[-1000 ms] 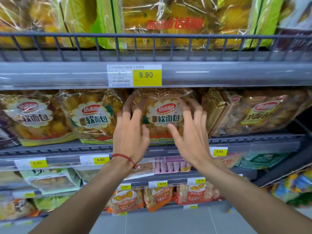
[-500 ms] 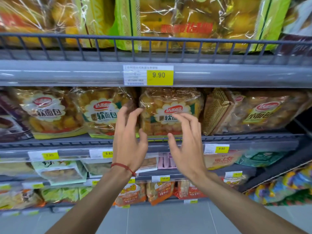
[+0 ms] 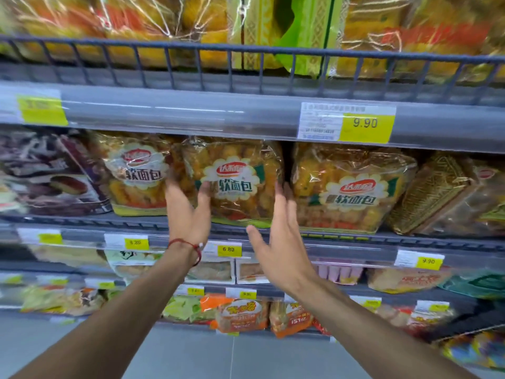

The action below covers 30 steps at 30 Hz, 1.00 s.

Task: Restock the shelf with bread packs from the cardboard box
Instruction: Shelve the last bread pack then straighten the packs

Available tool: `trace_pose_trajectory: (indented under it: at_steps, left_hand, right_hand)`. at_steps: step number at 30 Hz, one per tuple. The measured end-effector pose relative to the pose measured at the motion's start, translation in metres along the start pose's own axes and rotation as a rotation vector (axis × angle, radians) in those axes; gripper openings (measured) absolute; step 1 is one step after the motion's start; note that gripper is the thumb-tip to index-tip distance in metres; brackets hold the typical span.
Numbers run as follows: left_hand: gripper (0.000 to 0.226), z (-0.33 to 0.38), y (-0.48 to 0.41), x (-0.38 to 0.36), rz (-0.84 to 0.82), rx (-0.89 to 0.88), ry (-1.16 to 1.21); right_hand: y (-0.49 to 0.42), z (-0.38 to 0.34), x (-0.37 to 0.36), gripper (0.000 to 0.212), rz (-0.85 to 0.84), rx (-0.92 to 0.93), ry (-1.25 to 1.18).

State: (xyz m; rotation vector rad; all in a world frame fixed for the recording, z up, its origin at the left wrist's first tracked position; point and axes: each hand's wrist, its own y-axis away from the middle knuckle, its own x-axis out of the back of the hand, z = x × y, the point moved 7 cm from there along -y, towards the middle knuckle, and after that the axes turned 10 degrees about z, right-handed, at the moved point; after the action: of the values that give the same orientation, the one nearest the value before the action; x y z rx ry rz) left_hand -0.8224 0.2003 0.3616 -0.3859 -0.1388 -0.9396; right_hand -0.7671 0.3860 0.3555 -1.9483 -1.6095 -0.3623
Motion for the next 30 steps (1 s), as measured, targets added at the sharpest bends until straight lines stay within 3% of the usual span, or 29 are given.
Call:
trace_pose_trajectory:
  at_steps: [6, 11, 20, 30]
  left_hand:
    - [0.057, -0.007, -0.014, -0.001, 0.02, 0.006, -0.032]
    - [0.054, -0.012, -0.015, 0.007, 0.003, -0.013, 0.026]
    - [0.043, -0.008, -0.019, 0.004, -0.026, 0.124, 0.152]
    - [0.046, -0.003, -0.03, -0.012, -0.014, 0.167, 0.153]
  right_hand:
    - [-0.01, 0.002, -0.015, 0.099, 0.068, -0.095, -0.053]
    - [-0.019, 0.003, -0.016, 0.09, 0.158, -0.144, -0.067]
    - [-0.036, -0.008, -0.026, 0.074, 0.295, -0.194, -0.009]
    - [-0.035, 0.002, -0.02, 0.08, 0.171, -0.17, 0.053]
